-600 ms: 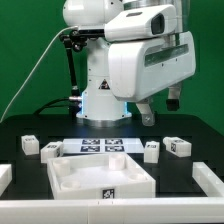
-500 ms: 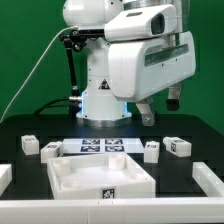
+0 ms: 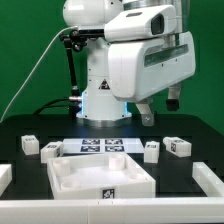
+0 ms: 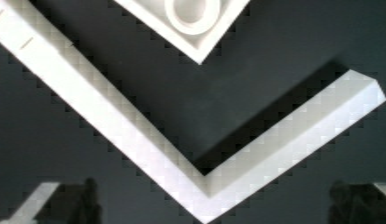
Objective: Assemble one leg
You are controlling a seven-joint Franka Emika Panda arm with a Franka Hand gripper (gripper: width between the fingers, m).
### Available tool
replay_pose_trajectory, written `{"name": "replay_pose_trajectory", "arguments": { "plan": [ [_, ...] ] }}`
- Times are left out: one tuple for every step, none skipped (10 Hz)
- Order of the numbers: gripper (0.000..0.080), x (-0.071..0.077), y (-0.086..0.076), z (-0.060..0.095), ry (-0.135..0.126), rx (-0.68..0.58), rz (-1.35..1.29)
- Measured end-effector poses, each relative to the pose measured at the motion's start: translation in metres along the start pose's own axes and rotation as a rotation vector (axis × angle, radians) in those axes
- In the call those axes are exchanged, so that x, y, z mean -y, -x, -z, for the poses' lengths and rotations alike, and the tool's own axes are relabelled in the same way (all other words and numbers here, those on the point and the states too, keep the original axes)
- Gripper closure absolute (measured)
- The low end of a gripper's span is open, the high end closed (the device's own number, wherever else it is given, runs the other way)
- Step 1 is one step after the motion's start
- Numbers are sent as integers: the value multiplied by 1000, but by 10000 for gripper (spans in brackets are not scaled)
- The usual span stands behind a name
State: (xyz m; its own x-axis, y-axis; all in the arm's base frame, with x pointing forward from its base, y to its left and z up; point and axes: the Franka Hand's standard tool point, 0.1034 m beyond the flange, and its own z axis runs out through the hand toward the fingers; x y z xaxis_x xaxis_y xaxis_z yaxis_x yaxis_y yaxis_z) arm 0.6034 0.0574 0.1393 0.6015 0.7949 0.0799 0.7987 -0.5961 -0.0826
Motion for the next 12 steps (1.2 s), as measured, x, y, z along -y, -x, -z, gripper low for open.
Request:
{"name": "replay_pose_trajectory", "arguments": {
  "plan": [
    [150,1,9,-5,38,-19,88],
    [150,5,21,-11,66,-21,168],
    [150,9,28,-18,98,-5,266],
    [150,12,35,-25,112,27,360],
    [150,11,44,-31,120,54,407],
    [150,4,57,-32,116,61,386],
    [150,5,55,-31,118,59,379],
    [150,6,54,-32,117,59,382],
    [150,5,56,-32,116,59,379],
    [150,5,58,-32,118,63,408],
    [150,8,69,-37,140,76,533],
    [150,15,83,-44,142,98,595]
  ]
}}
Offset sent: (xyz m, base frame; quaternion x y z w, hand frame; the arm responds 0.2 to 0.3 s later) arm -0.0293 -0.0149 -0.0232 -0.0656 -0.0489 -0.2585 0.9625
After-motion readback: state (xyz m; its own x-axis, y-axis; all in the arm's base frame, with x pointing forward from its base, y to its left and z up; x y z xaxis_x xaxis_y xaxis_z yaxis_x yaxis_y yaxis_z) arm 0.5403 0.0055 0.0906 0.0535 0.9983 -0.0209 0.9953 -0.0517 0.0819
